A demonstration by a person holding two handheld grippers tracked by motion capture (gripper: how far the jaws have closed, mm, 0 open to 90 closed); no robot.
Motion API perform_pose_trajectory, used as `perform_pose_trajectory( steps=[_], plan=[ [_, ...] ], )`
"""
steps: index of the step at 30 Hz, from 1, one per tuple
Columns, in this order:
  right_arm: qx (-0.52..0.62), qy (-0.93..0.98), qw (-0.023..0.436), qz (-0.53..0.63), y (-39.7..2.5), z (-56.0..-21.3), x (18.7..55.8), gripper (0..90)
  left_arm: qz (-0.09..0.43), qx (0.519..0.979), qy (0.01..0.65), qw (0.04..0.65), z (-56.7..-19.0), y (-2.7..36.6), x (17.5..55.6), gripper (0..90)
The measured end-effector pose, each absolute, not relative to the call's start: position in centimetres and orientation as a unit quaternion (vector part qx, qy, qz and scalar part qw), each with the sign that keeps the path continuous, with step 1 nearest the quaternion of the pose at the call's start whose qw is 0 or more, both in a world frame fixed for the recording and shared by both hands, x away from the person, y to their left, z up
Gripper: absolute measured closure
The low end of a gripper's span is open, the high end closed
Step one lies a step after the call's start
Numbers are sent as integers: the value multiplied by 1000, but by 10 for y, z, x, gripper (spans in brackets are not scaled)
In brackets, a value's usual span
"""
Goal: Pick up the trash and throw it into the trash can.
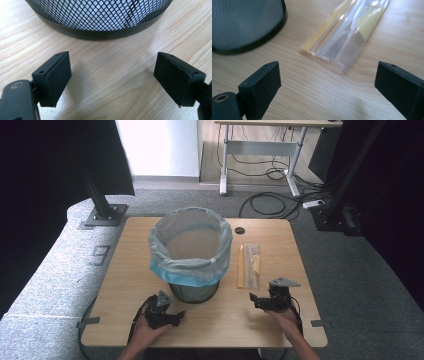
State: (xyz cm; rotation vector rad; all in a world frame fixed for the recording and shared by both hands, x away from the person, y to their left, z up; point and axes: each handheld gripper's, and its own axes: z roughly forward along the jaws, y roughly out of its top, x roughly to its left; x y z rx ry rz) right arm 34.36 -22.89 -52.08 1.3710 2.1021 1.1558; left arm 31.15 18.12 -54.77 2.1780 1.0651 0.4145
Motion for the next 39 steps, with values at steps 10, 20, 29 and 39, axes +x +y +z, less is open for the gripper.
perform_pose_trajectory(
  steps=[10,20,29,39],
  plan=[
    [505,729,196,419,-249,-517,342,81,159,834,408,334,-548,181,311,142],
    [505,730,216,406,-244,-513,342,115,159,834,408,334,-548,181,311,142],
    [512,725,232,397,-244,-514,346,124,159,834,409,334,-548,181,311,142],
    [510,718,251,402,-232,-512,353,131,159,834,409,334,-548,181,311,142]
  ],
)
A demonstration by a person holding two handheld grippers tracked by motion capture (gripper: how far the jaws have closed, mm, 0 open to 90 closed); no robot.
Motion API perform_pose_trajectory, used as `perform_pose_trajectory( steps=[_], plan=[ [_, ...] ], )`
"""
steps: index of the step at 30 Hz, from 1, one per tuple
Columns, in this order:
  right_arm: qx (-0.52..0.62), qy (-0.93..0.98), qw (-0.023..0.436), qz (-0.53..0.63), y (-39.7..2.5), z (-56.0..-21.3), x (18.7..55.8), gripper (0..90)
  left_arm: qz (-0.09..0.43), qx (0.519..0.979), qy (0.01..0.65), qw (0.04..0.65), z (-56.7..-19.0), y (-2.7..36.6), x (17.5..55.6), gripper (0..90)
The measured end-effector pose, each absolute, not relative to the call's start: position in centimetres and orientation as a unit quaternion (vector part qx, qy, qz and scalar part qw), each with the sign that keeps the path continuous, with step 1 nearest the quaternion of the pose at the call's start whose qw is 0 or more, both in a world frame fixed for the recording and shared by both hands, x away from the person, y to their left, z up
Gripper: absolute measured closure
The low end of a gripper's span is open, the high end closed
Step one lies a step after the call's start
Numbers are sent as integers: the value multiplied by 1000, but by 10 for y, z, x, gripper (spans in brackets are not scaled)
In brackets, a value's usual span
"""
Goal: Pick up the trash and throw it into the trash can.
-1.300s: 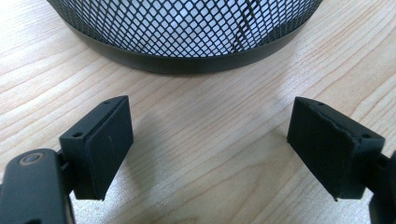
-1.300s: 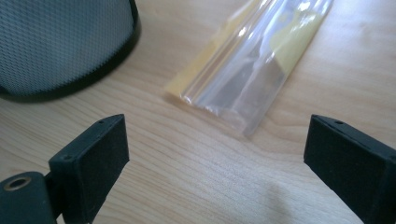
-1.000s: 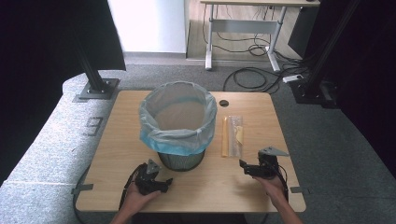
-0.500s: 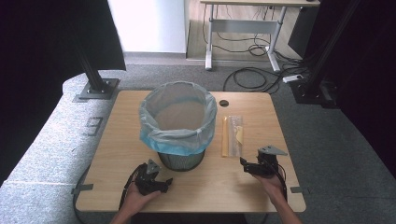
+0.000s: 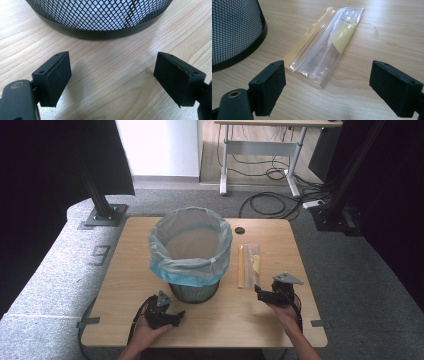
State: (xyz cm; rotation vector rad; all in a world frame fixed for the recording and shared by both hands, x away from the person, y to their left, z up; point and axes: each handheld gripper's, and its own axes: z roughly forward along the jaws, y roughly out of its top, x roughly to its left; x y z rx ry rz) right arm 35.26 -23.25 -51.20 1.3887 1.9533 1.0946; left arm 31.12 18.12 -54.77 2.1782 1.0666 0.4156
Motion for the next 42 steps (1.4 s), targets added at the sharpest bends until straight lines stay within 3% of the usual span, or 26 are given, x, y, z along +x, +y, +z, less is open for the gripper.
perform_pose_trajectory(
  steps=[17,42],
  plan=[
    [500,728,244,401,-224,-518,362,189,159,834,409,334,-548,181,311,142],
    [510,721,239,404,-220,-521,384,179,160,834,410,334,-548,180,312,141]
  ],
)
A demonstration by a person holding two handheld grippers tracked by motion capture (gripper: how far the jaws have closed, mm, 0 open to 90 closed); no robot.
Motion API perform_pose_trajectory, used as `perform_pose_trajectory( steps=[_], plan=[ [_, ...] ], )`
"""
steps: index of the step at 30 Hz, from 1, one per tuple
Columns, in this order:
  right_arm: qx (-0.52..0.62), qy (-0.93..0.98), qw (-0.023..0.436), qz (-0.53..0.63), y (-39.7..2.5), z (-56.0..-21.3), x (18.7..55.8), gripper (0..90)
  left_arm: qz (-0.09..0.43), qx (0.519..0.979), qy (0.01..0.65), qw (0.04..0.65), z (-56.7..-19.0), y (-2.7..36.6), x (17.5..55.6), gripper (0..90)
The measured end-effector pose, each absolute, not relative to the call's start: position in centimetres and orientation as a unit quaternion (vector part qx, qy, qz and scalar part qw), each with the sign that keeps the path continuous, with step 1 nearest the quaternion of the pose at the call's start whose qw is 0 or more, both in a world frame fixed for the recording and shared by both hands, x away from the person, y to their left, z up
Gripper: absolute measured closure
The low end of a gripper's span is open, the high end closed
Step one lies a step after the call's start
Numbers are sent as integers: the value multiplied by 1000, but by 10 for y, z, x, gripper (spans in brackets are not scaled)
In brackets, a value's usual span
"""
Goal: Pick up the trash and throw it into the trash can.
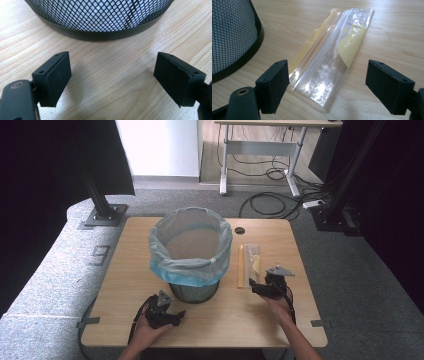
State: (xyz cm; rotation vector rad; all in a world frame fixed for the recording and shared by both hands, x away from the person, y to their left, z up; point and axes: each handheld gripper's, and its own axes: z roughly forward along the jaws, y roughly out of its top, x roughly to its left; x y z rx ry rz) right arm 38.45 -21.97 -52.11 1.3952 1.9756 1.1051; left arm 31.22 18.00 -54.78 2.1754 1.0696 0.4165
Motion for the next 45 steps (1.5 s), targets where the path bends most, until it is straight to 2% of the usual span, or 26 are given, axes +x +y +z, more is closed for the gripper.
perform_pose_trajectory(
  steps=[14,26,37,43,45],
  plan=[
    [512,730,239,385,-206,-518,403,137,159,834,410,334,-548,180,312,141],
    [539,726,224,363,-197,-526,436,116,160,833,411,334,-548,180,312,142],
    [552,744,217,308,-193,-549,450,123,160,833,411,334,-548,180,312,142],
    [552,742,224,307,-193,-549,446,223,160,833,411,334,-548,180,312,142],
    [550,743,225,309,-194,-546,444,407,160,833,411,333,-548,180,312,142]
  ],
)
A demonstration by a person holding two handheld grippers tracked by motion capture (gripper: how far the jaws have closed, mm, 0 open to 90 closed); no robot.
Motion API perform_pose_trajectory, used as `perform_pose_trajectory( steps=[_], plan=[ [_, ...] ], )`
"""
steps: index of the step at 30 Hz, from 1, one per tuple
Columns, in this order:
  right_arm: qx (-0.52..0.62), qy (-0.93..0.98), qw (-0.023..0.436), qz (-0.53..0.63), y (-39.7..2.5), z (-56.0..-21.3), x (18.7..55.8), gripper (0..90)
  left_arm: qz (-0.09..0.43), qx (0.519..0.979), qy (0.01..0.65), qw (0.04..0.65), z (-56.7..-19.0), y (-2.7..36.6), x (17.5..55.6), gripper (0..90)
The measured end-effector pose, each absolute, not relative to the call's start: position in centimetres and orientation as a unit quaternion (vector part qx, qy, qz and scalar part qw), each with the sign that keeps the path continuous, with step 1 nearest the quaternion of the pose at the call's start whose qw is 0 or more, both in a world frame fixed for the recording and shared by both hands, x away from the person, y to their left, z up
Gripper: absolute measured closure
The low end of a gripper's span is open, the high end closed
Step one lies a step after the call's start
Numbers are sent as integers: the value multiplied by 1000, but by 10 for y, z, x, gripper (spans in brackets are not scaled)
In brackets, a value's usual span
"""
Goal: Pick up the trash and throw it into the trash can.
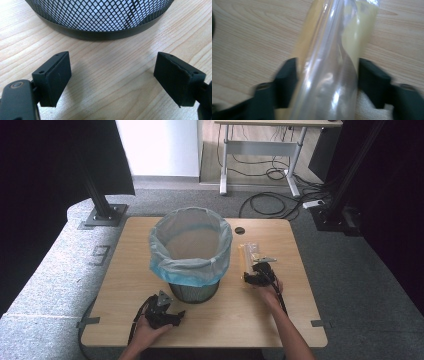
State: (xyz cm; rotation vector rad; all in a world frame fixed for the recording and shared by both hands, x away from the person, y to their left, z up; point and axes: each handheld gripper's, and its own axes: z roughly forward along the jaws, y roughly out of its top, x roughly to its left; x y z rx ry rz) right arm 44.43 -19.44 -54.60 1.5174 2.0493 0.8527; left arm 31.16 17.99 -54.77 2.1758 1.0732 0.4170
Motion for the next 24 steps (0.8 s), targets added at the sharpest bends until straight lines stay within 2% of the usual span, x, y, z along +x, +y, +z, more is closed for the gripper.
perform_pose_trajectory(
  steps=[2,4,6,10,16,24],
  plan=[
    [543,749,213,313,-197,-543,443,594,160,833,411,334,-548,180,312,142],
    [544,753,196,316,-201,-541,442,727,160,833,411,334,-548,180,312,142],
    [551,749,167,329,-207,-537,441,819,160,833,411,333,-548,180,312,142],
    [542,743,147,365,-221,-523,432,860,160,833,411,334,-548,180,312,142],
    [508,742,153,410,-230,-506,413,869,160,833,412,333,-548,180,311,143],
    [500,714,164,462,-235,-486,407,870,160,833,412,334,-548,180,309,143]
  ],
)
